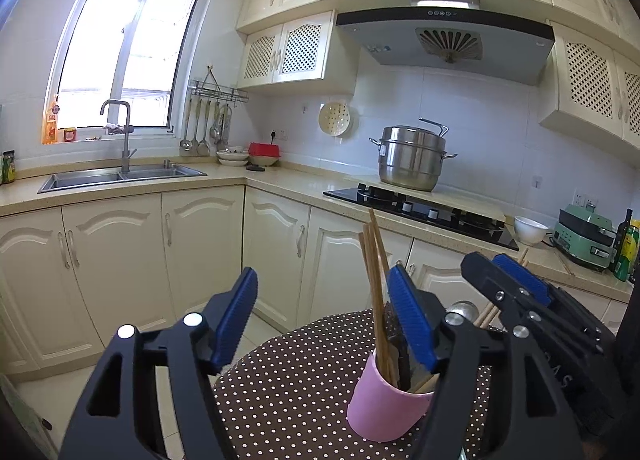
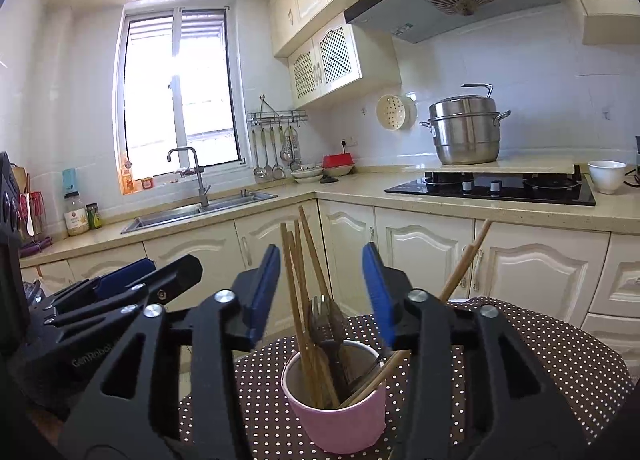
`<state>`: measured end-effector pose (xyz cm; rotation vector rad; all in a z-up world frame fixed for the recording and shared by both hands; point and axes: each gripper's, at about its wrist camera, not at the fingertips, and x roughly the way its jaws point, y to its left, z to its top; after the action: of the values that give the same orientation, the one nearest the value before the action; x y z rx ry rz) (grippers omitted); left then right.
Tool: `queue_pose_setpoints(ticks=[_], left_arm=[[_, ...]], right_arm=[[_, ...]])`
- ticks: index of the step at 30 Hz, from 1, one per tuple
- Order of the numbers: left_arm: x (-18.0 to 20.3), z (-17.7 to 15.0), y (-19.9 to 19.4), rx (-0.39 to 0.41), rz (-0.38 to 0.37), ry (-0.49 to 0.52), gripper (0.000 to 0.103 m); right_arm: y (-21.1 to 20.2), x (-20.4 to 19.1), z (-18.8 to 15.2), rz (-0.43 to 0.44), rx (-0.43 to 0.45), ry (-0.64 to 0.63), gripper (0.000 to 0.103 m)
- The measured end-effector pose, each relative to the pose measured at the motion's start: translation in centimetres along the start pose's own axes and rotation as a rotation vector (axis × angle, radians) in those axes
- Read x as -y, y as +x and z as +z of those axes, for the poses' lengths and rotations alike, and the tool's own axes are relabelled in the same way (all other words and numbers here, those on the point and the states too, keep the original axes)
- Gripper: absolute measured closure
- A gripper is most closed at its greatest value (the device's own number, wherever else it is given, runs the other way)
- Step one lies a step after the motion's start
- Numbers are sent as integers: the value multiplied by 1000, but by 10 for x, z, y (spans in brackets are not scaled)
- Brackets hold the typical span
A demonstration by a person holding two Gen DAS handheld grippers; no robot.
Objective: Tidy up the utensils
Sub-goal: 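Open both tools to drop the chopstick and spoon into the cup, then return both tools to the pile and grasp a chopstick with the left tool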
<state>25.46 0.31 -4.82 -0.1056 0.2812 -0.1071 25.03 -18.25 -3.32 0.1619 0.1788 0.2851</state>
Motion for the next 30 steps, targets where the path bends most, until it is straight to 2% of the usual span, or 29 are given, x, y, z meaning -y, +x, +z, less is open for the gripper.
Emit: queue_pose_setpoints(ticks=[10,15,18,20,26,30], left_arm=[[16,3,-37,7,-6,53,33],[30,-8,-51,-52,-27,92,32],[41,-22,-50,-141,-69,123,29],[50,-36,-44,-247,-119,146,29],[67,-91,-15,-588,-224,174,29],[73,-125,-1,-720,-221,214,29]], right_arm=[[-43,-3,14,-21,13,-27,52],[-65,8,12,-54,-14,-31,48],[-77,18,3,-82,-57,-33,45],[-84,26,-5,-102,-95,-31,40],[-87,56,-43,-149,-297,9,38],[-89,76,-76,-170,-407,65,38]])
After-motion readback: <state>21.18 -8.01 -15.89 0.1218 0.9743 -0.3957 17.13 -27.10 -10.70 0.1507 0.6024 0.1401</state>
